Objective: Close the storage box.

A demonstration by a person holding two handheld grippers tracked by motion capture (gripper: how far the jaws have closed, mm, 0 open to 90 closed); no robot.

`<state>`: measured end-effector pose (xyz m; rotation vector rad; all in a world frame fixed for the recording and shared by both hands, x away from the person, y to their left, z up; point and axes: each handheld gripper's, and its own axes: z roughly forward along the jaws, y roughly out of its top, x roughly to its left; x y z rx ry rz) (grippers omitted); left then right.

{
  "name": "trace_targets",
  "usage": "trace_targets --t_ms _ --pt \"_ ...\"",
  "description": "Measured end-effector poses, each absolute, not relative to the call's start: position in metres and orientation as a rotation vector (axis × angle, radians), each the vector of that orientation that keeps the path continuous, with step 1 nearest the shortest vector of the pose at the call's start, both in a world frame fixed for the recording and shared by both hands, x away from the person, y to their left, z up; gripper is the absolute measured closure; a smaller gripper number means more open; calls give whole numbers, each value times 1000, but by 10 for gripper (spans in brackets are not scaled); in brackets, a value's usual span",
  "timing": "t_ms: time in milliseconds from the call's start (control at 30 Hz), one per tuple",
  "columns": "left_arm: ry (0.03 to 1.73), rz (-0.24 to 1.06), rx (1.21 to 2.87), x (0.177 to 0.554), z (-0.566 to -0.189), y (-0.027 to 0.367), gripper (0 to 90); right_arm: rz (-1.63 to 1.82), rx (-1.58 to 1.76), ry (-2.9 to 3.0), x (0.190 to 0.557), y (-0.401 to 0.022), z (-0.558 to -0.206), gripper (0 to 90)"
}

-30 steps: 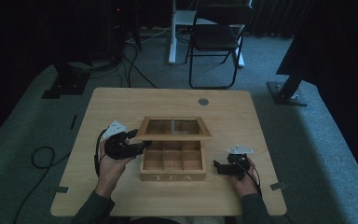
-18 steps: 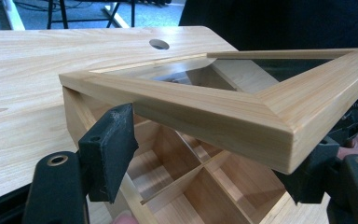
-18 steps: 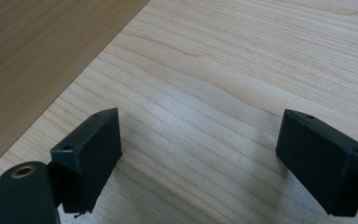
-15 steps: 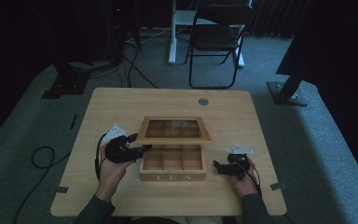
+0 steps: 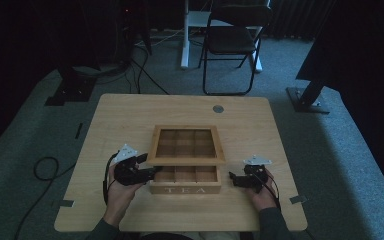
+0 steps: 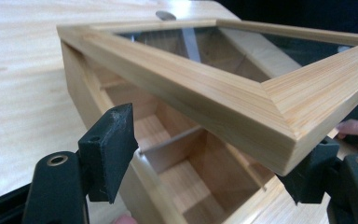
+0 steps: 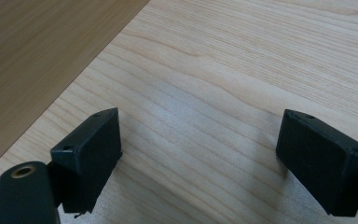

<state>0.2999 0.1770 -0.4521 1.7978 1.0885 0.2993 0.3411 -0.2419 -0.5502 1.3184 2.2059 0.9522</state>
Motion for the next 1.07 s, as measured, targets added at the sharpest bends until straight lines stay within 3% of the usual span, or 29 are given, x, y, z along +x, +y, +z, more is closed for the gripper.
trace_targets --t_ms 300,600,700,1067 --pt "1118 291 1825 282 -474 177 278 950 1321 2204 341 -242 -550 136" --pt "1160 252 1955 267 -501 171 278 950 1323 2203 341 -242 -550 136" --pt "1189 211 1900 263 -503 176 278 950 1323 2203 341 -242 -550 136" --pt "1155 274 1765 258 -492 192 277 950 1323 2203 341 -242 -550 136"
